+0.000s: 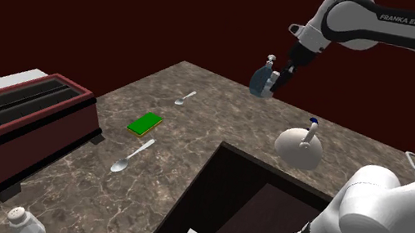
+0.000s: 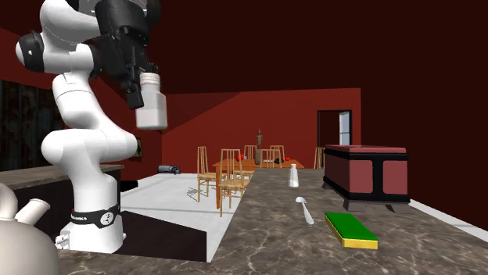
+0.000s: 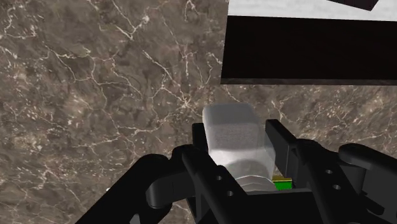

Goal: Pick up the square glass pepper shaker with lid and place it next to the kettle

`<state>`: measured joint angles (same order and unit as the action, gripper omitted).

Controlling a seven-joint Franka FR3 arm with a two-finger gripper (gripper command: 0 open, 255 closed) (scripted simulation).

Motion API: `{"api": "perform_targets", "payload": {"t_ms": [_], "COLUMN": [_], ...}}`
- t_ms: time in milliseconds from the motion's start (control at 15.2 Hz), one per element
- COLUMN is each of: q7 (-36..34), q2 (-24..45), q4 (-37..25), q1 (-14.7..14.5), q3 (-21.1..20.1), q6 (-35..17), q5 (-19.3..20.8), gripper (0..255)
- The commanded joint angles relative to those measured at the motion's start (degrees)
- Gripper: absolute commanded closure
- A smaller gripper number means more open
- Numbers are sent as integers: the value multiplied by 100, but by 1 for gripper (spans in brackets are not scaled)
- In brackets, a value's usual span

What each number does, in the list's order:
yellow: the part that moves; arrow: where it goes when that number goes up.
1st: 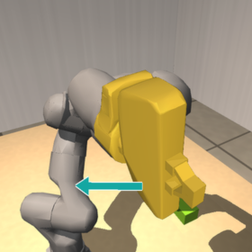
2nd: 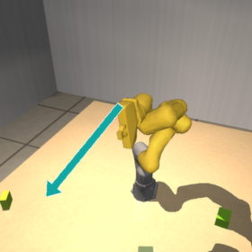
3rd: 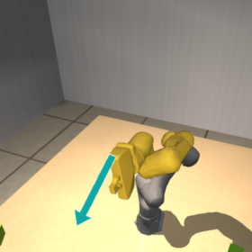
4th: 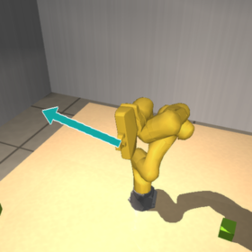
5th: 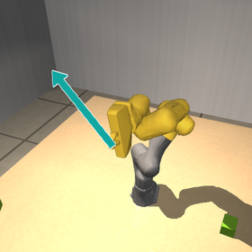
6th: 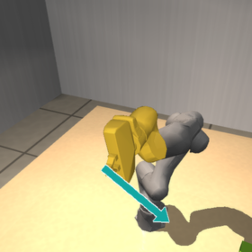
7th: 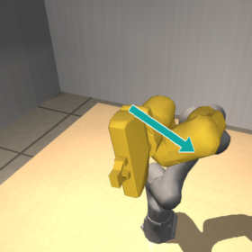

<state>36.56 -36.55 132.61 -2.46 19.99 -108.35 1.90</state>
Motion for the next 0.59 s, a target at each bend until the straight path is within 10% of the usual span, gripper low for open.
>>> {"api": "perform_targets", "payload": {"t_ms": [0,528], "q7": [320,1391], "q2": [125,680], "q4": [-152,-762], "q1": [59,150], "q3": [284,1259], "q6": [36,121], "q5": [67,154], "gripper": [255,255]}}
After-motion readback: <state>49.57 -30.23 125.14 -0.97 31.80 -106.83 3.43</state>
